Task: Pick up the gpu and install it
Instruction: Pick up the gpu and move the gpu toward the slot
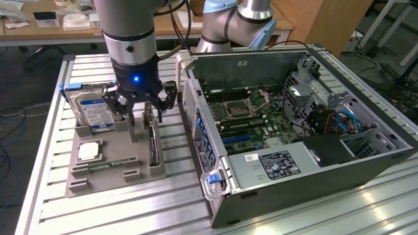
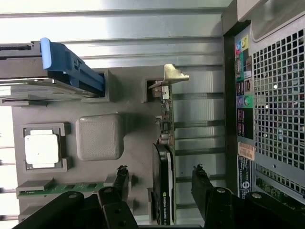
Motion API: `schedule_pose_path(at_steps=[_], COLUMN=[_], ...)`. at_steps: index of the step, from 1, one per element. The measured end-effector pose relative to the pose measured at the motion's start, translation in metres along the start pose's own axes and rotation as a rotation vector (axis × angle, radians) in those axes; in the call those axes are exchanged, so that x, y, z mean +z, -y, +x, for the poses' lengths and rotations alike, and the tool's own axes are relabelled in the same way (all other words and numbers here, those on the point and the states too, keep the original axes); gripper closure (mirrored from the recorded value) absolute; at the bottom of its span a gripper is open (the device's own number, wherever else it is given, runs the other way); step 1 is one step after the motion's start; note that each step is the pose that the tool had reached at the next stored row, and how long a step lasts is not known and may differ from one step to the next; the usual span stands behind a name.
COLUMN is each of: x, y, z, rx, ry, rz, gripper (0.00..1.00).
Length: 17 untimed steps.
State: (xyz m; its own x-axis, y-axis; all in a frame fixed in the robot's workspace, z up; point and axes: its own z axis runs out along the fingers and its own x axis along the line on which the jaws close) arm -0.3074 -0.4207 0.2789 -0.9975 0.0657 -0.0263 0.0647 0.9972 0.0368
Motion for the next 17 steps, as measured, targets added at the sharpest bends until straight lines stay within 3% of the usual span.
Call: schedule_pose_path(at_steps=[17], x=[0.0115], y=[0.0004], z=[0.0], rx=[0.0], ry=[0.0039], rz=[-0.0002], gripper=[0.35])
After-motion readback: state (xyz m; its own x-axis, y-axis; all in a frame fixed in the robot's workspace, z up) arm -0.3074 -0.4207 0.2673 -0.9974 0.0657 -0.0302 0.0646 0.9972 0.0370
